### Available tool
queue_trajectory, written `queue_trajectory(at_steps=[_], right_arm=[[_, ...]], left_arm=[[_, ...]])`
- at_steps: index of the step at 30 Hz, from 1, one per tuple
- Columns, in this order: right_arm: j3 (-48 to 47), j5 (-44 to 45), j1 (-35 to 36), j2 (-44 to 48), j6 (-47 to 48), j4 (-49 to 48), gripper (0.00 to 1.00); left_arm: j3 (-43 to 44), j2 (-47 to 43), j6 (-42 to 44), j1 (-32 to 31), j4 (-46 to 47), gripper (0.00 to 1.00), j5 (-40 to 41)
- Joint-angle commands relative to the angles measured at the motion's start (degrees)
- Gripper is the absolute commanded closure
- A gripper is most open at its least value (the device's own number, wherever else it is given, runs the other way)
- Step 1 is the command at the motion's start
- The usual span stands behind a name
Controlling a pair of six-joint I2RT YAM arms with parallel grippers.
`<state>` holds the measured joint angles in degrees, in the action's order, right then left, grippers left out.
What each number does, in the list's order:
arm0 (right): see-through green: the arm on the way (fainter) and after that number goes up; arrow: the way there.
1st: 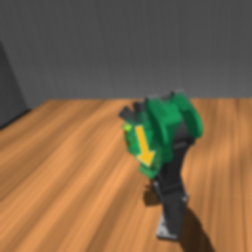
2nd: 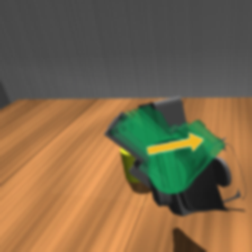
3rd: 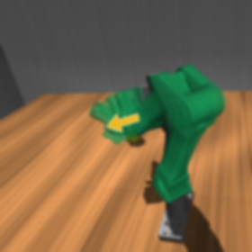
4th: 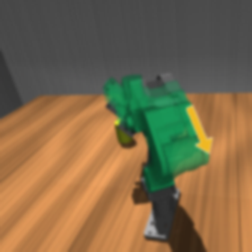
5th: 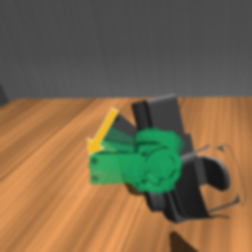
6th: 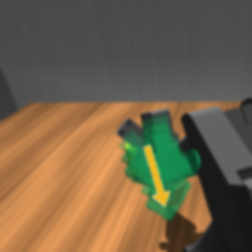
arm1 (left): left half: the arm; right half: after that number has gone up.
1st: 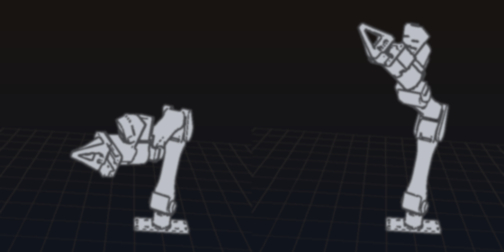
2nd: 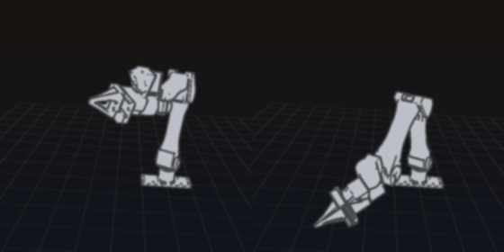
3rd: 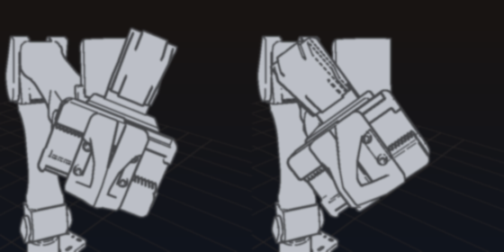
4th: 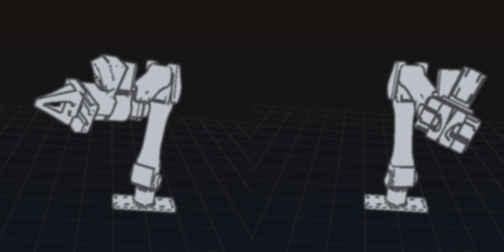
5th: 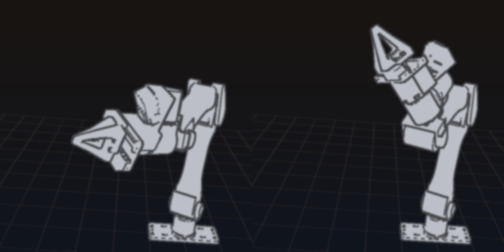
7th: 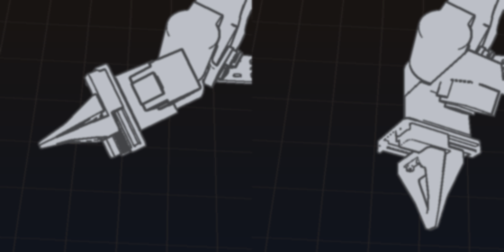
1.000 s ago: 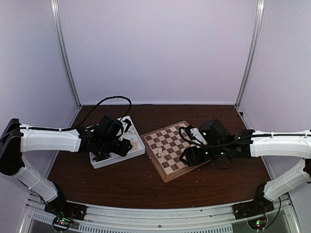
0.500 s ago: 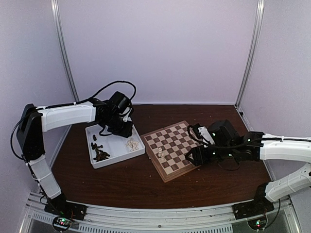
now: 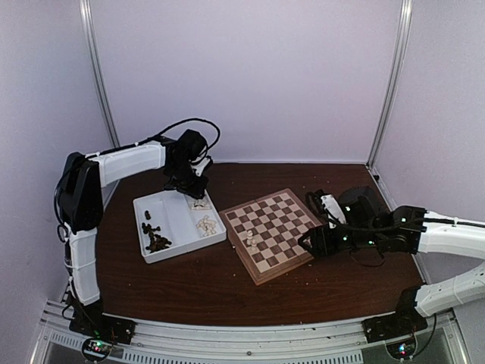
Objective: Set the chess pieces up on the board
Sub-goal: Pick up the chess piece from the storage box.
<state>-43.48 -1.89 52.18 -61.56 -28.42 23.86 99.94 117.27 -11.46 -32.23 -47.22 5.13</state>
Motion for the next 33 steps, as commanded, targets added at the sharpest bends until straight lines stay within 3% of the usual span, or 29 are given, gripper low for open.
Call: queue_trajectory(at_steps=[1,12,17,30,33], right_arm=[[0.9,1.6,-0.5,1.5,0.7,1.0,0.35],[0.2,1.6,-0.9,0.9,0.8,0.7,0.35],[0.2,1.6,-1.0,1.5,1.0,1.6,0.35],[1.4,1.6,-1.2,3.5,0.8,1.9,0.35],[1.4,1.6,-1.2,3.6,0.8,2.0,0.35]], left_arm=[[6.7,3.5,4.0,4.3,-3.4,0.67,-3.0],[23.8,18.4,-8.6,7.2,-10.0,0.7,-4.9],[24.9,21.2,-10.8,7.4,-9.6,0.73,-8.3],[24.7,27.1,-15.3,7.4,-11.6,0.74,-6.0],[25.0,27.2,-15.3,7.4,-11.8,0.88,-6.0]])
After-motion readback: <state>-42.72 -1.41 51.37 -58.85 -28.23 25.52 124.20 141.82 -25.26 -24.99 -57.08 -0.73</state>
